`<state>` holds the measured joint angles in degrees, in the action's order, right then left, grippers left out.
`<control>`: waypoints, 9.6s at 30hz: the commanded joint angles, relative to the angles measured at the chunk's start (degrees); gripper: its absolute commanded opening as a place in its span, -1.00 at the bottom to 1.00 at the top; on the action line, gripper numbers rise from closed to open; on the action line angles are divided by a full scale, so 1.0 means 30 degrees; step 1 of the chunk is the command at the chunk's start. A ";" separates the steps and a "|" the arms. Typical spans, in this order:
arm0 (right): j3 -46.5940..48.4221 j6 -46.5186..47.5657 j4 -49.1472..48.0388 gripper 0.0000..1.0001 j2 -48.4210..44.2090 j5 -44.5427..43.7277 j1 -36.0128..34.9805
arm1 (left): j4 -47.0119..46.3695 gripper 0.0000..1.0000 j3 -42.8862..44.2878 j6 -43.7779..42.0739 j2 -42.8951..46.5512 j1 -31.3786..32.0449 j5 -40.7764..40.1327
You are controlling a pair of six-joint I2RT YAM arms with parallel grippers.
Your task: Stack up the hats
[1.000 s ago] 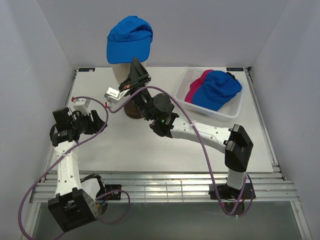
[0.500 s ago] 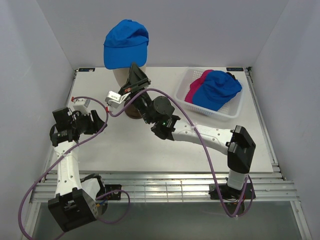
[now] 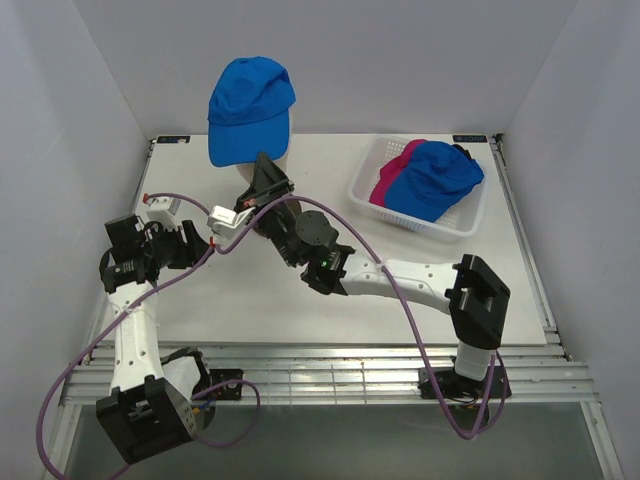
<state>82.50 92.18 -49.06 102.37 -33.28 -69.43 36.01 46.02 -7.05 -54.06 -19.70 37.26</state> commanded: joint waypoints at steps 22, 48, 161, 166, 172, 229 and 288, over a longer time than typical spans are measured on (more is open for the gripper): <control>-0.2597 -0.1372 -0.2251 -0.85 -0.1046 -0.1300 -0.0031 | 0.0243 0.33 0.0510 -0.0229 0.0180 0.0064 0.0150; -0.5468 -1.2754 0.7724 0.79 -0.9387 0.1025 -0.2111 | 0.0302 0.33 0.0597 -0.0287 0.0062 0.0064 0.0296; 0.1121 -2.2054 1.9310 -0.67 0.1238 1.4287 2.0976 | 0.6220 0.17 0.6779 -0.3773 -0.1724 0.0093 0.8529; 0.1622 -2.3634 1.9373 0.29 0.0774 1.3291 2.0946 | 0.6191 0.17 0.6750 -0.3803 -0.2018 0.0093 0.8558; 0.0920 -2.7780 1.9341 0.52 -0.1479 0.9692 2.1266 | 0.6132 0.17 0.6633 -0.3861 -0.2252 0.0064 0.8646; -0.4884 -4.2419 1.4682 -0.85 -0.3827 1.3993 2.6571 | 0.5722 0.18 0.5519 -0.4037 -0.2545 0.0093 0.8880; 1.1961 -3.9196 1.2341 -0.85 -0.6790 1.1387 0.8560 | -1.4991 0.96 1.2318 1.9986 -0.1432 0.2990 1.3013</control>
<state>114.32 -28.60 -8.40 80.20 5.19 -39.51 2.94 83.79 41.89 -59.61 -12.82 79.35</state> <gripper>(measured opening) 0.079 0.979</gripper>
